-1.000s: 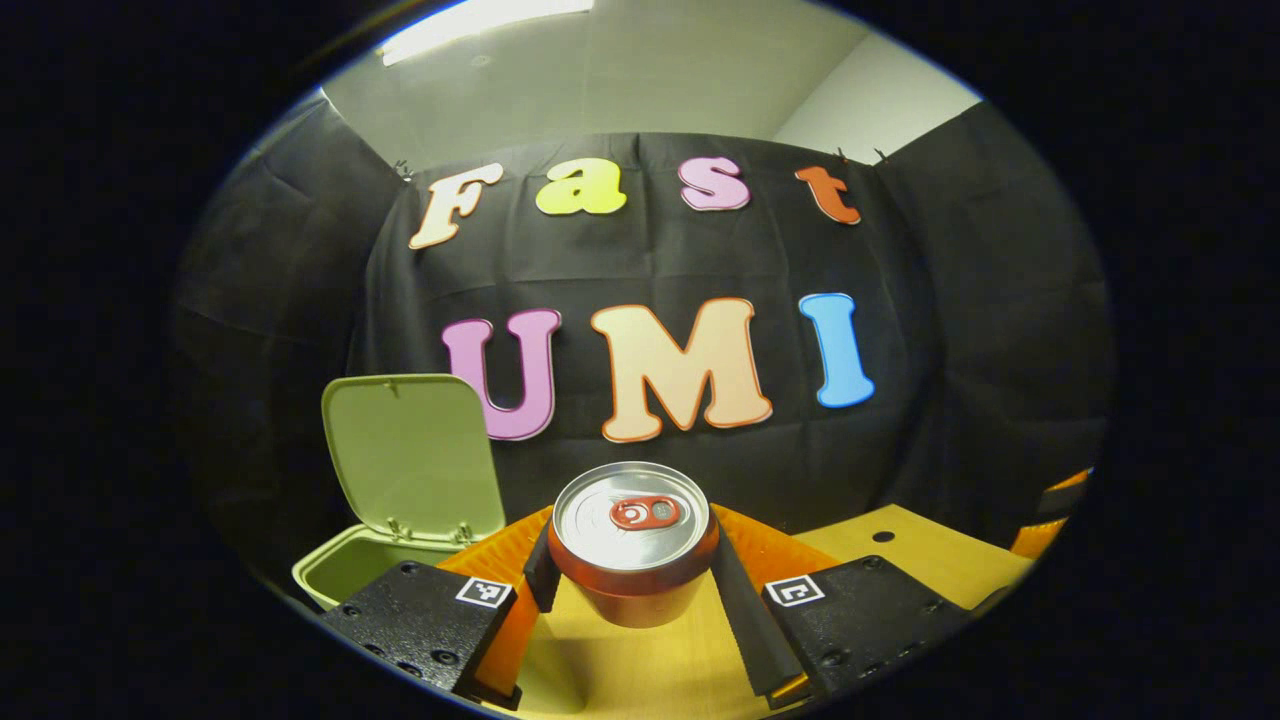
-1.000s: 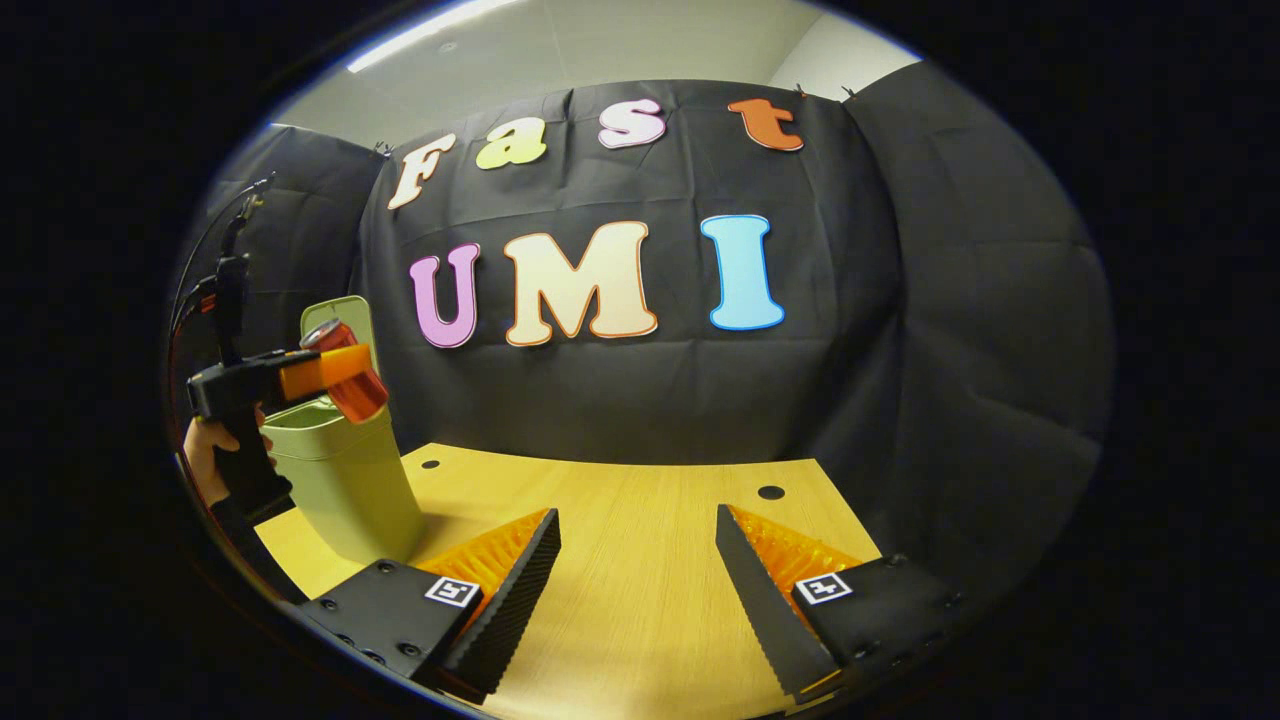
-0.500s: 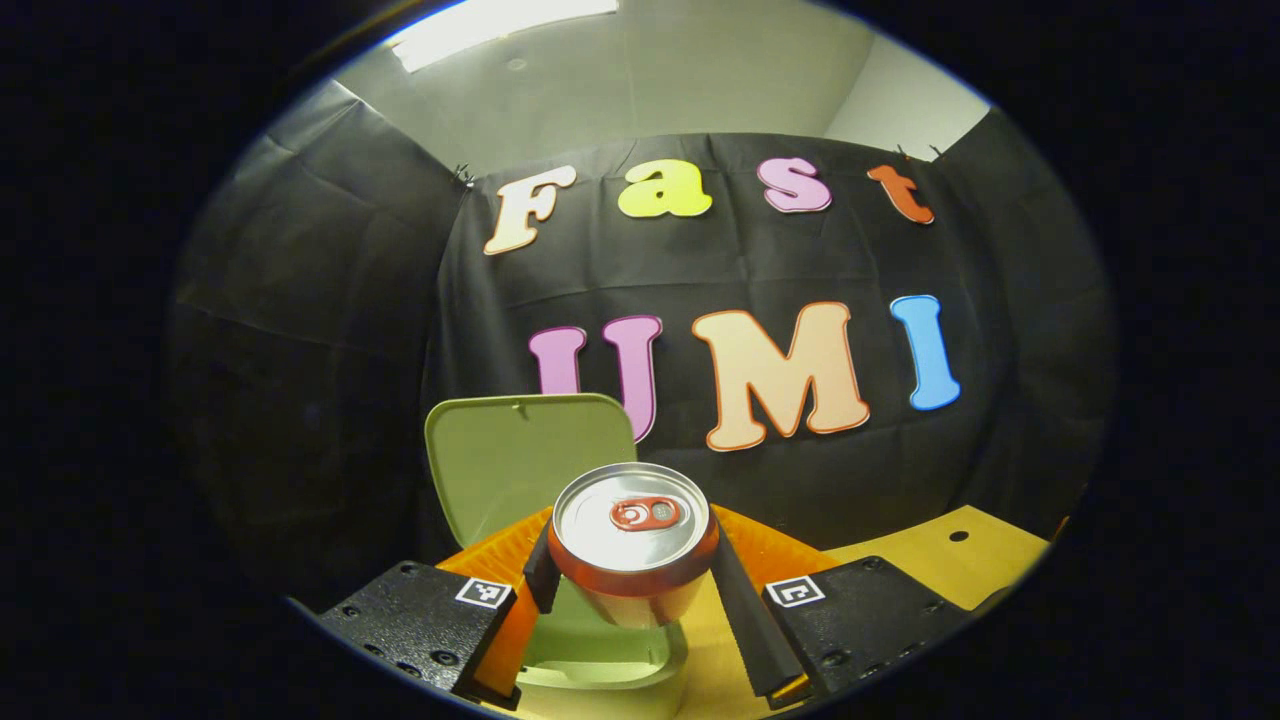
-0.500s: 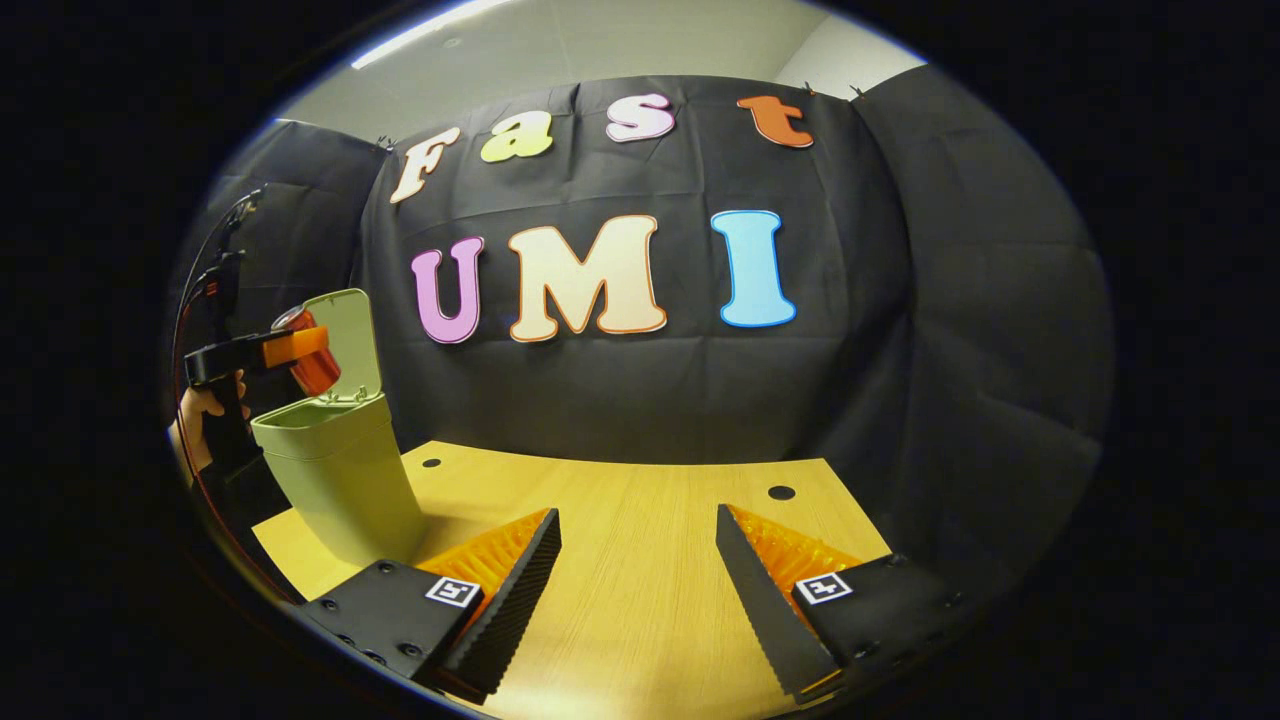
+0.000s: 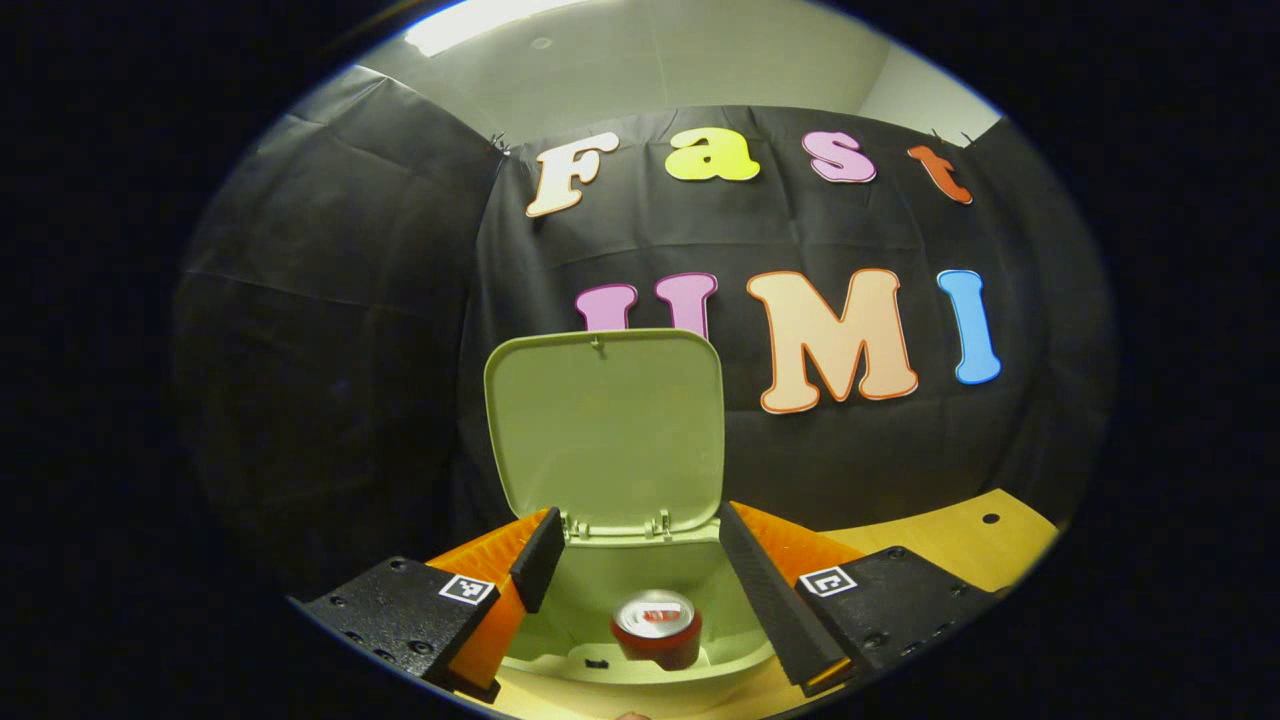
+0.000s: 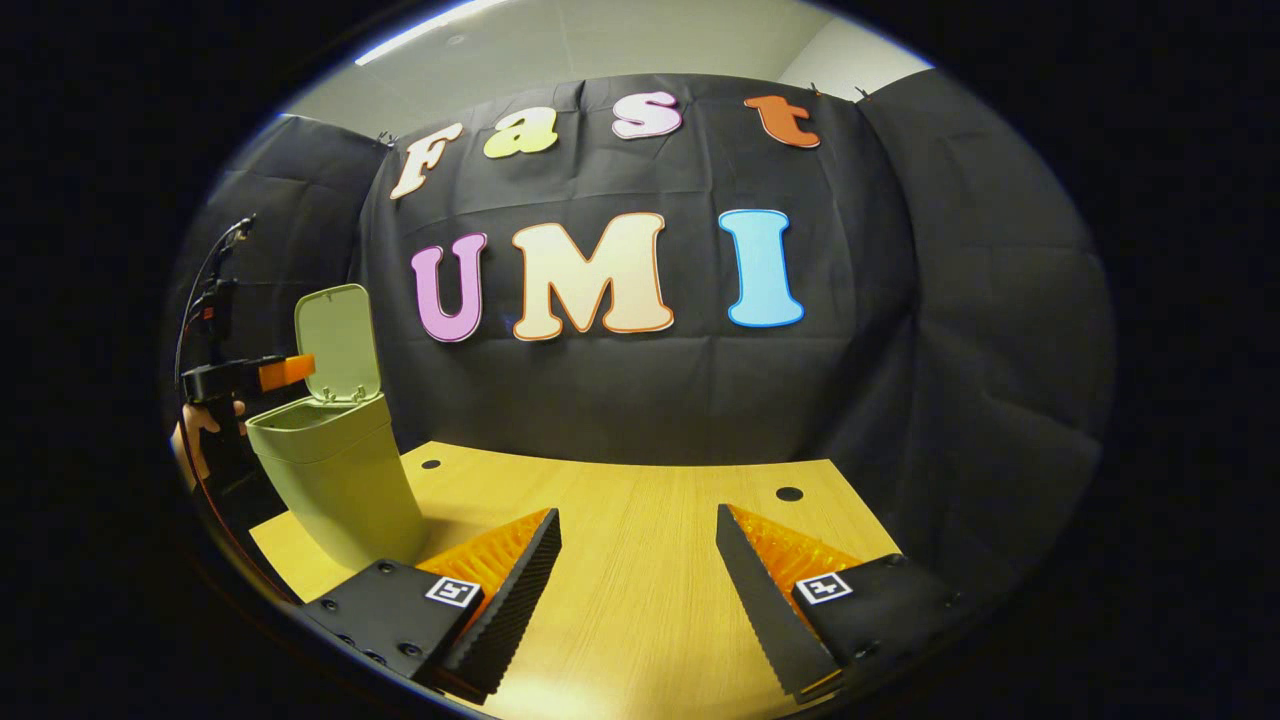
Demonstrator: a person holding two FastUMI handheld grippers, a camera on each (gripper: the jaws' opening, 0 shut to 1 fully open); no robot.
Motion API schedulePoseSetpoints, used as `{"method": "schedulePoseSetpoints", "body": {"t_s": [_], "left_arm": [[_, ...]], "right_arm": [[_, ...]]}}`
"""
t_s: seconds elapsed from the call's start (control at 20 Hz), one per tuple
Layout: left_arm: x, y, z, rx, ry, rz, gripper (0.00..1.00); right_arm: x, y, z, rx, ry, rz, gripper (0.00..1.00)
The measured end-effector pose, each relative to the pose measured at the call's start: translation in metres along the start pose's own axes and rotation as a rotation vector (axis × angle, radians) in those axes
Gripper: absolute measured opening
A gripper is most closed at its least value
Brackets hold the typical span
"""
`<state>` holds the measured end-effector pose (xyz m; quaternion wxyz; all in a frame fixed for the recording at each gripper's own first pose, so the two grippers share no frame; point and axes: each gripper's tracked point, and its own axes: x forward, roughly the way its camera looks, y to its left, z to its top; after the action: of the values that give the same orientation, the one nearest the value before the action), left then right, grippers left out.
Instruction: Press the lid of the desktop garbage bin to open it, pick up the crumpled paper on the desktop and throw it into the bin, then pick up the pop can on the desktop and drop it into the bin, and finally close the garbage bin lid.
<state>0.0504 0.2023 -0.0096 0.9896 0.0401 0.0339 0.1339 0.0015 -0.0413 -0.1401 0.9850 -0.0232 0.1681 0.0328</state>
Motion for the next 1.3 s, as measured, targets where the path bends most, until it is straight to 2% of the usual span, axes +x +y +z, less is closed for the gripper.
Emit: {"method": "schedulePoseSetpoints", "body": {"t_s": [0.1,0.15,0.2,0.25,0.55,0.7,0.95,1.05,1.15,1.2,1.25,1.3], "left_arm": [[0.006,0.002,0.028,0.000,-0.042,-0.032,0.94],[0.010,0.006,0.042,0.002,-0.063,-0.042,1.00],[0.017,0.008,0.059,0.000,-0.092,-0.055,0.99],[0.022,0.010,0.075,0.002,-0.114,-0.067,0.94],[0.066,0.022,0.138,-0.004,-0.221,-0.126,0.93],[0.093,0.030,0.138,-0.007,-0.194,-0.130,0.93],[0.129,0.036,0.112,-0.011,-0.083,-0.133,0.94],[0.131,0.032,0.096,-0.023,-0.028,-0.150,0.94],[0.125,0.032,0.101,-0.050,-0.039,-0.153,1.00],[0.121,0.031,0.097,-0.057,-0.021,-0.154,1.00],[0.117,0.032,0.094,-0.049,-0.019,-0.148,0.95],[0.111,0.029,0.094,-0.044,-0.032,-0.149,0.96]], "right_arm": [[0.002,0.008,0.000,0.006,-0.005,-0.012,0.98],[0.003,0.011,-0.003,0.012,-0.004,-0.019,0.98],[0.004,0.016,-0.004,0.020,-0.003,-0.026,0.98],[0.004,0.020,-0.007,0.027,-0.002,-0.034,0.98],[0.002,0.038,-0.016,0.044,-0.002,-0.095,0.98],[0.000,0.039,-0.023,0.068,0.005,-0.135,0.98],[-0.007,0.038,-0.032,0.068,0.017,-0.173,0.98],[-0.008,0.036,-0.031,0.063,0.021,-0.174,0.98],[-0.009,0.033,-0.030,0.057,0.021,-0.170,0.98],[-0.008,0.032,-0.029,0.057,0.022,-0.165,0.98],[-0.008,0.031,-0.029,0.055,0.024,-0.157,0.98],[-0.007,0.030,-0.028,0.053,0.026,-0.148,0.98]]}}
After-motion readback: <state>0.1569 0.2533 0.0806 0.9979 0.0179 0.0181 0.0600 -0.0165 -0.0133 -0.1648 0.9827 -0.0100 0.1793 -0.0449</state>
